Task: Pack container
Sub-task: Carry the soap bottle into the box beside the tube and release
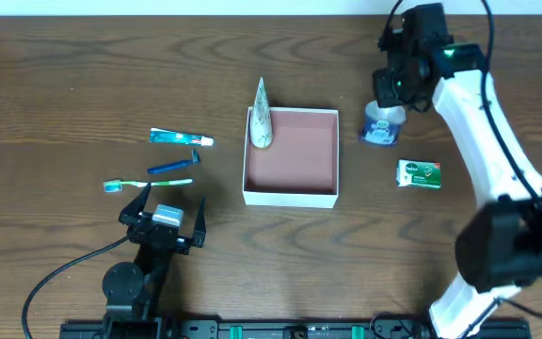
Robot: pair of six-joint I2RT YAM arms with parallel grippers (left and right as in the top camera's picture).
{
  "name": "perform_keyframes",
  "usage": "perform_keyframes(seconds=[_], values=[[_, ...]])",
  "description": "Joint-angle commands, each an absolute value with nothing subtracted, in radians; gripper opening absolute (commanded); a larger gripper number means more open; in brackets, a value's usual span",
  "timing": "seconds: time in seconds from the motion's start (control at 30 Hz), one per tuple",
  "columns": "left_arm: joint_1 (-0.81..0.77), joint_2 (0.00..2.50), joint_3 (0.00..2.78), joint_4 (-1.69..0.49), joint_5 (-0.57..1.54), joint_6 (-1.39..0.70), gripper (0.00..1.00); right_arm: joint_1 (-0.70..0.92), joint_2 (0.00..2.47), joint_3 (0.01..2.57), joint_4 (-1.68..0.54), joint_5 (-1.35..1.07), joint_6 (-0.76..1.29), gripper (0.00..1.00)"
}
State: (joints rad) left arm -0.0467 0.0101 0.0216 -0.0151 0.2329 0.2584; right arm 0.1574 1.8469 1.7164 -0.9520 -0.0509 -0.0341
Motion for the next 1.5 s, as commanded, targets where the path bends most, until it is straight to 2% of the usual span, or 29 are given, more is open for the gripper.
perform_keyframes(seconds=[0.0, 0.27, 0.53, 1.0, 1.47], values=[[-0.042, 0.005, 0.004, -0.049, 0.247, 0.249, 0.98, 0.201, 1.682, 1.774, -0.931, -0.06, -0.035, 0.11], [-0.042, 0.005, 0.004, -0.049, 0.247, 0.249, 0.98, 0.358, 1.542, 1.774, -0.871, -0.059, -0.03, 0.12], [-0.043, 0.005, 0.004, -0.049, 0.247, 0.249, 0.98, 0.481, 1.591, 1.773, -0.841, 0.004, 0.03, 0.11], [-0.042, 0.005, 0.004, -0.049, 0.247, 0.249, 0.98, 0.525, 1.798, 1.773, -0.788, 0.003, 0.086, 0.08], [-0.043, 0.005, 0.004, -0.049, 0.247, 0.249, 0.98, 0.525, 1.859, 1.773, -0.736, 0.002, 0.09, 0.1]])
